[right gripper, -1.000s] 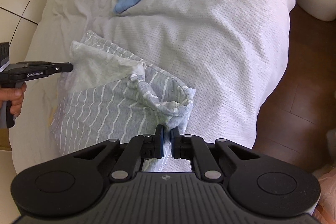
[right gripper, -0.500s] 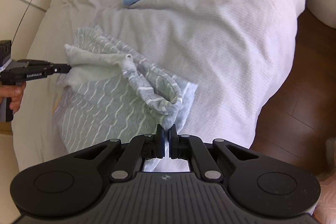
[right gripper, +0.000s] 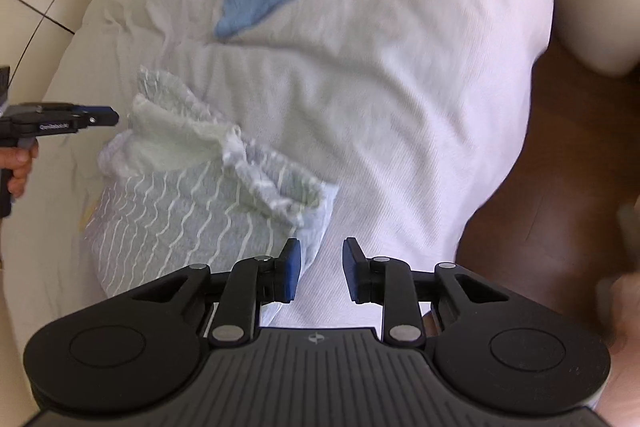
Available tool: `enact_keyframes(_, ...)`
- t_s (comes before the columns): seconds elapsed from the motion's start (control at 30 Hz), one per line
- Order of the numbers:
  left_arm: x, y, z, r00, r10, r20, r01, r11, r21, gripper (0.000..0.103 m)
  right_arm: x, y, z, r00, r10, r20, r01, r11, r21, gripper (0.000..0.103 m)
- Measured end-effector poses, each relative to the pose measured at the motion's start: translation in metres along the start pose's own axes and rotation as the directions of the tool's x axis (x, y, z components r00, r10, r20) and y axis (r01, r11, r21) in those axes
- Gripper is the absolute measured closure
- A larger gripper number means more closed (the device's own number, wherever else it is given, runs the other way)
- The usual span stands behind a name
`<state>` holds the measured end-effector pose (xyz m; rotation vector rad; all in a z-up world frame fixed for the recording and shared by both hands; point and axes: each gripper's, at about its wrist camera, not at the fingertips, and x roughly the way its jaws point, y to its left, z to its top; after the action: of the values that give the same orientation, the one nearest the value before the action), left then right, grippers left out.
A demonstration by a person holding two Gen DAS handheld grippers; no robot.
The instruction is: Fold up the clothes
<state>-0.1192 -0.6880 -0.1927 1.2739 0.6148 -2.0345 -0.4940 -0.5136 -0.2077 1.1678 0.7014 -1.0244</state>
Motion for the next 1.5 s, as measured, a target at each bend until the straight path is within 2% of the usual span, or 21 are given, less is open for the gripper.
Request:
enact_keyframes(0.07,0.008,-0.013,0.007,1.000,-0.030,-0.009,0.031,0.994,0.105,0.078,-0.004,0.007,0.004,0.999,0.001,0.034,0.001,0.999,-0.041,0.075)
enact_keyframes(0.13,0.017,-0.027,0.011,0.999,-0.046,-0.023,0.050,0.971,0.236,0.076,-0.002,0.017,0.010,0.998,0.011,0.054,-0.006,0.995,-0.101,0.075)
enact_keyframes(0.23,0.031,-0.041,0.010,0.997,-0.042,-0.057,0.063,0.896,0.440,0.072,0.006,0.036,0.019,0.997,0.035,0.068,-0.021,0.979,-0.202,0.075)
enact_keyframes(0.3,0.039,-0.049,0.009,0.996,-0.037,-0.082,0.077,0.828,0.555,0.072,0.011,0.046,0.024,0.996,0.055,0.071,-0.035,0.966,-0.255,0.074)
enact_keyframes(0.33,0.043,-0.050,0.008,0.995,-0.032,-0.095,0.082,0.800,0.594,0.072,0.013,0.050,0.027,0.995,0.065,0.071,-0.042,0.959,-0.280,0.073)
enact_keyframes(0.4,0.045,-0.050,0.009,0.992,-0.027,-0.119,0.098,0.762,0.641,0.072,0.018,0.061,0.028,0.995,0.065,0.075,-0.035,0.937,-0.348,0.073)
enact_keyframes(0.43,0.047,-0.050,0.011,0.991,-0.024,-0.131,0.105,0.751,0.652,0.073,0.020,0.065,0.029,0.995,0.066,0.077,-0.032,0.926,-0.376,0.073)
enact_keyframes(0.5,0.049,-0.050,0.012,0.987,-0.023,-0.160,0.125,0.734,0.668,0.094,0.023,0.072,0.031,0.994,0.066,0.082,-0.026,0.910,-0.414,0.073)
enact_keyframes(0.57,0.050,-0.051,0.012,0.985,-0.011,-0.173,0.128,0.719,0.683,0.102,0.028,0.075,0.034,0.994,0.058,0.088,-0.015,0.906,-0.423,0.073)
enact_keyframes(0.73,0.045,-0.050,0.019,0.990,-0.003,-0.143,0.100,0.729,0.677,0.103,0.041,0.073,0.044,0.995,0.011,0.104,0.030,0.922,-0.387,0.075)
enact_keyframes(0.83,0.041,-0.052,0.021,0.993,0.008,-0.118,0.076,0.722,0.688,0.103,0.040,0.068,0.047,0.992,0.000,0.126,0.046,0.931,-0.362,0.077)
enact_keyframes(0.93,0.045,-0.051,0.021,0.993,0.022,-0.115,0.063,0.731,0.680,0.103,0.039,0.068,0.046,0.992,0.003,0.130,0.046,0.927,-0.373,0.077)
enact_keyframes(1.03,0.061,-0.046,0.021,0.990,0.026,-0.137,0.066,0.779,0.623,0.103,0.046,0.067,0.044,0.995,0.006,0.103,0.033,0.926,-0.376,0.077)
enact_keyframes(1.1,0.070,-0.040,0.023,0.988,0.036,-0.149,0.055,0.826,0.562,0.098,0.053,0.064,0.043,0.996,-0.009,0.084,0.039,0.932,-0.360,0.077)
enact_keyframes(1.13,0.072,-0.038,0.023,0.987,0.043,-0.152,0.047,0.840,0.541,0.097,0.054,0.062,0.043,0.997,-0.018,0.081,0.045,0.935,-0.351,0.077)
enact_keyframes(1.23,0.063,-0.030,0.023,0.988,0.057,-0.146,0.022,0.874,0.486,0.094,0.055,0.056,0.043,0.996,-0.044,0.075,0.066,0.945,-0.320,0.077)
enact_keyframes(1.33,0.046,-0.021,0.022,0.988,0.093,-0.125,-0.030,0.900,0.435,0.090,0.038,0.052,0.038,0.993,-0.053,0.102,0.081,0.953,-0.293,0.077)
enact_keyframes(1.43,0.021,-0.027,0.020,0.996,0.039,-0.085,-0.011,0.952,0.305,0.090,0.019,0.049,0.025,0.991,-0.054,0.123,0.087,0.956,-0.279,0.077)
enact_keyframes(1.5,0.005,-0.031,0.019,0.999,0.003,-0.053,0.008,0.977,0.215,0.090,0.010,0.050,0.015,0.989,-0.049,0.137,0.088,0.950,-0.300,0.077)
